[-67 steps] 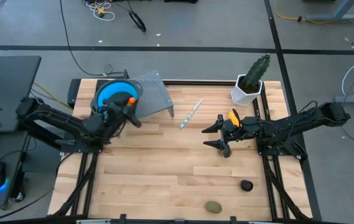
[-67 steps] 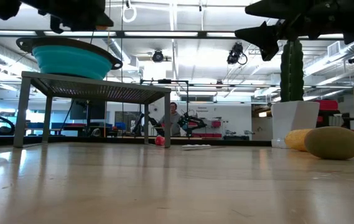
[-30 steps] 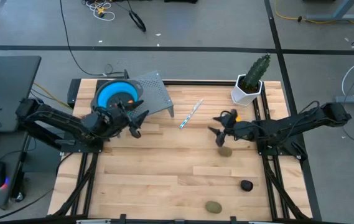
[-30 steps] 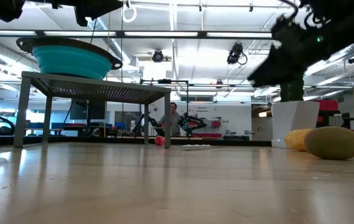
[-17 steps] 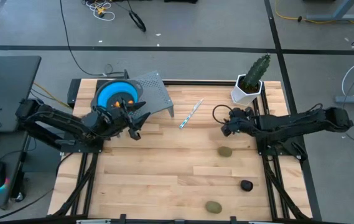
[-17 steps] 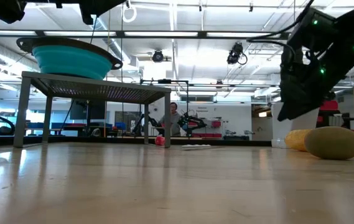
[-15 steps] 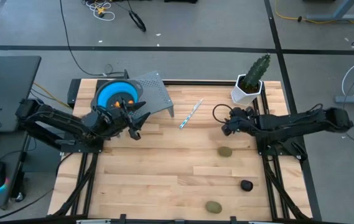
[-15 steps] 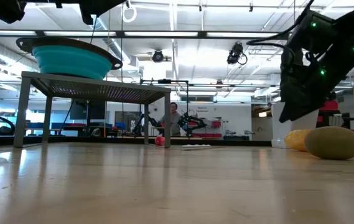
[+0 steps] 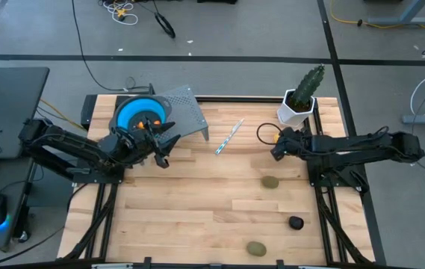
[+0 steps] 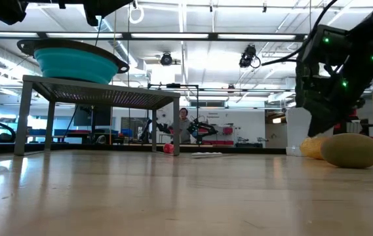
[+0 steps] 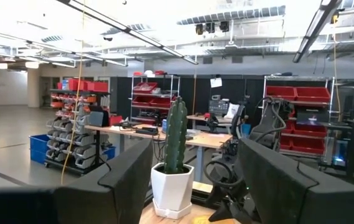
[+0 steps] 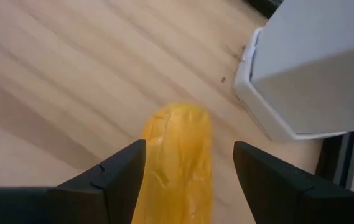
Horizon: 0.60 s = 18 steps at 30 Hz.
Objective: Pick & Place Fruit
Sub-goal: Put the yellow mango into the blue strainer bowl
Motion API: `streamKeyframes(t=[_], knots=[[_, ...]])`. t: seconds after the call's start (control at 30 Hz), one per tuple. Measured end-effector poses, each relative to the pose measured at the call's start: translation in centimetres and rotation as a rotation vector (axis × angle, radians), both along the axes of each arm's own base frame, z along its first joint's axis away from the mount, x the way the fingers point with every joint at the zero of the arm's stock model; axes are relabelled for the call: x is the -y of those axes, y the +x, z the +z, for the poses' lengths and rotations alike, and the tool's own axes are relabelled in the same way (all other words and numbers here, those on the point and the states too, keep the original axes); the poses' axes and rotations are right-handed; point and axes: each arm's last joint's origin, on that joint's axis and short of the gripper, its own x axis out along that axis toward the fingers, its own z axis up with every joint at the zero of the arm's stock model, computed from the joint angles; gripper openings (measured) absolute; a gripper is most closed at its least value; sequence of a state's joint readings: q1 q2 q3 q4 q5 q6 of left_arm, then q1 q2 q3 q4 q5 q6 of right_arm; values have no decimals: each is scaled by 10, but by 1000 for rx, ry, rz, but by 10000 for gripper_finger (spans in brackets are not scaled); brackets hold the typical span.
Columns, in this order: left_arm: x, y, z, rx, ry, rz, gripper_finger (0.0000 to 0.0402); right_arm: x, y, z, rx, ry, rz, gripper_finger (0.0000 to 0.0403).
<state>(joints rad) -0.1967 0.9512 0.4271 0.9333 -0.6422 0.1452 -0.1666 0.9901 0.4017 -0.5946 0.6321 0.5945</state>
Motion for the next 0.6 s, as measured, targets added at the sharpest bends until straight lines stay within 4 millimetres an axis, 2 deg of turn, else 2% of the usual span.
streamKeyframes(t=[0.33, 0.6], knots=[[0, 0, 0, -1, 0, 0, 244, -1, -6, -21, 14, 16, 32, 276], [0, 0, 0, -1, 0, 1, 244, 4, -8, -24, 27, 28, 5, 279]])
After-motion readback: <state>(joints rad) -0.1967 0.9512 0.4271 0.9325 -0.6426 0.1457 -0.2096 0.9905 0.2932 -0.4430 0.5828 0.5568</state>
